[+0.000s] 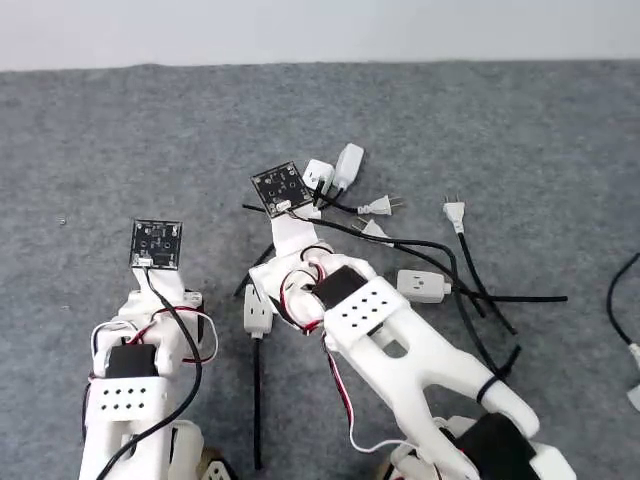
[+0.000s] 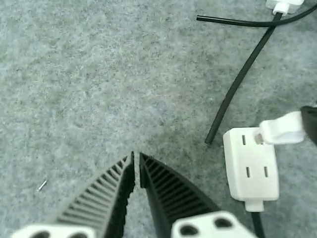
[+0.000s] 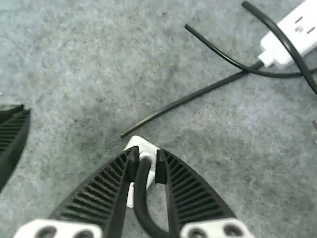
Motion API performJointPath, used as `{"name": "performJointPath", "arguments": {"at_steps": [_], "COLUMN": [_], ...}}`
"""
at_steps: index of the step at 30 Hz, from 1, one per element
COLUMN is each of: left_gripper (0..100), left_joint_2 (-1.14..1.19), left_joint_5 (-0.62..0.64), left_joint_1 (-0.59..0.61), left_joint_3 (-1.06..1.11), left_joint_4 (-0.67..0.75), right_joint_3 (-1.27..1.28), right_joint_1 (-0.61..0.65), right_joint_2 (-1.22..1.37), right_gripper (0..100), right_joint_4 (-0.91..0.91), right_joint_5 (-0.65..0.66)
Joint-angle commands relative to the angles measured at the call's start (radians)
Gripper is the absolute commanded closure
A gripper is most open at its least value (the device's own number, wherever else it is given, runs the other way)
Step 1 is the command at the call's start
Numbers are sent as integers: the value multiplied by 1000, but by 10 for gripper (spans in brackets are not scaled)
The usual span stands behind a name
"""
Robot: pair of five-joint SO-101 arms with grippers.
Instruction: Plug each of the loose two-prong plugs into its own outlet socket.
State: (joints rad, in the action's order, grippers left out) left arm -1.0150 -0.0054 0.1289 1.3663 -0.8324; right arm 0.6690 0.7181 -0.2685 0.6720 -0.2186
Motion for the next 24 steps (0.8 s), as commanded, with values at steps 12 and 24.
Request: {"name": "performJointPath", "arguments": {"at_steps": [12,24], "left_gripper": [984,984], "left_joint_2": [2,2], "left_joint_5": [3,3], "left_joint_1": [5,5], "left_joint_3": [-12,-12], "left_joint_4": [23,23], "right_joint_3": [-87,-84], "right_joint_1": [18,19], "right_joint_2": [47,147], "right_gripper": [991,991], "right_joint_4": [-50,-50], "right_joint_5": [-9,-8]}}
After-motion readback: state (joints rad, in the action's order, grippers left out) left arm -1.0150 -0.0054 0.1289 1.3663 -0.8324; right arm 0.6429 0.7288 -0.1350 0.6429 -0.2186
